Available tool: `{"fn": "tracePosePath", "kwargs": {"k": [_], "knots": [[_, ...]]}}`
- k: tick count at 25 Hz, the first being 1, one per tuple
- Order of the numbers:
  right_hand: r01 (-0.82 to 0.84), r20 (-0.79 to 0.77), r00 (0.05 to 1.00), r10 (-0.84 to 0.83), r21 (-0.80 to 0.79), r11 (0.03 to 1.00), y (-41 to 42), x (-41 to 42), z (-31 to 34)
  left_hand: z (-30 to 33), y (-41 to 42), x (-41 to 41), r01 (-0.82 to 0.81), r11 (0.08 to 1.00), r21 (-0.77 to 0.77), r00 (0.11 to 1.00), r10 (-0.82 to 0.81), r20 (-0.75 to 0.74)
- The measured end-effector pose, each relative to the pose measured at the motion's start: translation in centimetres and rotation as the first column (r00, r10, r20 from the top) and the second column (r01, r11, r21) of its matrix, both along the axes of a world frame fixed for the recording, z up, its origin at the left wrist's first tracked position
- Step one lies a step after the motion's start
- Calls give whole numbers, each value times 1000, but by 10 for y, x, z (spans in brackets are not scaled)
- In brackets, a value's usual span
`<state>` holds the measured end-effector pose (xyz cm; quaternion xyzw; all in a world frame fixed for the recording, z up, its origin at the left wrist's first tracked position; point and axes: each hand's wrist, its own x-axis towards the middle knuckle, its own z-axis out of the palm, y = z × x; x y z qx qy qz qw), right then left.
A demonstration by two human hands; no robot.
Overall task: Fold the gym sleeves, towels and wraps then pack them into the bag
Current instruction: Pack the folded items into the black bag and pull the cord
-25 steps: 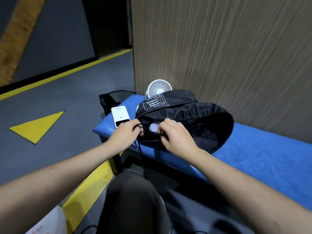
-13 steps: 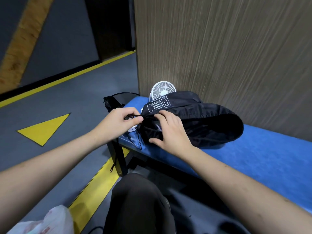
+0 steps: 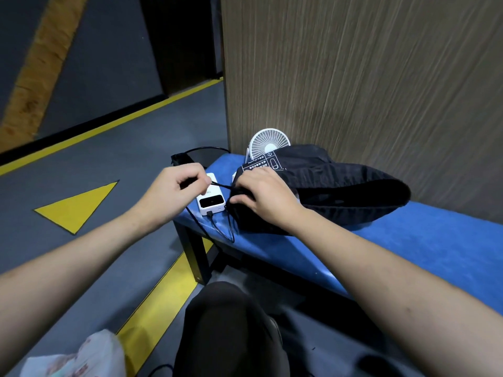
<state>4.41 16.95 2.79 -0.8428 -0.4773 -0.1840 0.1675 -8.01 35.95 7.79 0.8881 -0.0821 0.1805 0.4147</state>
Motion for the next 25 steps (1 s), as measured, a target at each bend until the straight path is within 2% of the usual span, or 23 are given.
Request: {"fn": "tracePosePath", "kwargs": {"k": [3,8,12,15,21,25], "knots": [[23,7,1000,-23,-33,999,-9,1,8,-11,10,4,-109,992,63,993,112,-36],[48,118,992,-35,-109,993,-15,4,8,-27,16,5,-100,990,95,991,107,-78],[35,220,975,16,-224,974,-22,1,-7,-27,15,6,-90,996,-22,990,87,-113],[60,229,973,9,-291,955,-19,-6,-15,-21,9,6,-56,993,-102,994,46,-101],[44,111,993,-35,-77,996,-17,-10,-6,-19,12,3,-84,993,-80,990,74,-117],[112,50,993,-109,-76,991,-25,-12,9,-29,10,2,-111,987,120,972,133,-195]]}}
